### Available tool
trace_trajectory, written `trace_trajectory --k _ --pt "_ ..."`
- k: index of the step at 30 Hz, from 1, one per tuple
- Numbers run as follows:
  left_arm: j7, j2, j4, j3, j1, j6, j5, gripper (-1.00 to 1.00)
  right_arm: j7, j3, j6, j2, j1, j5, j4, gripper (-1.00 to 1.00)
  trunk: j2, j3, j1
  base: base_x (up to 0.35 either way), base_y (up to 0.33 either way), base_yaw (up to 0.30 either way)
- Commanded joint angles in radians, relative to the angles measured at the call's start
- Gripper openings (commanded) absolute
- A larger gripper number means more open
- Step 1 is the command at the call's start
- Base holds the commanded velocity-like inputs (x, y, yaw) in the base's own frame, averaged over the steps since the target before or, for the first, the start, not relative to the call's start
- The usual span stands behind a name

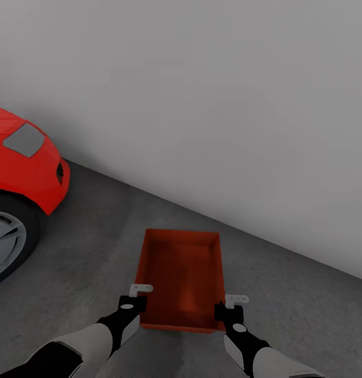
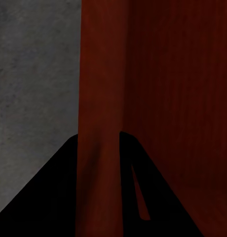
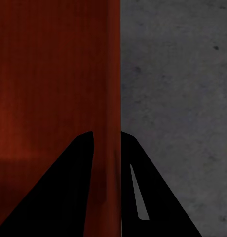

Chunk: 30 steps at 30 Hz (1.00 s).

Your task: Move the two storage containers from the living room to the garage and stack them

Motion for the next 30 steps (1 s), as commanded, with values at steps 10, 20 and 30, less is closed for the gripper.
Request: trace_trajectory --k 10,20,30 --pt "0.0 0.0 0.003 0.063 0.0 0.004 0.023 -1.0 -0.002 -0.036 0.001 0.001 0.0 0.021 -0.004 -1.0 0.0 -0.001 0.0 0.0 0.0 0.0" --pt "0.0 0.001 0.002 0.063 0.0 0.008 0.025 1.0 0.007 -0.036 0.0 -0.001 0.0 0.021 -0.004 1.0 0.0 -0.001 0.0 0.0 0.0 0.0" --pt "-0.003 0.002 0.003 0.063 0.0 0.005 0.023 1.0 0.007 -0.036 -0.001 -0.001 0.0 0.021 -0.004 1.0 0.0 -0.001 0.0 0.0 0.0 0.0"
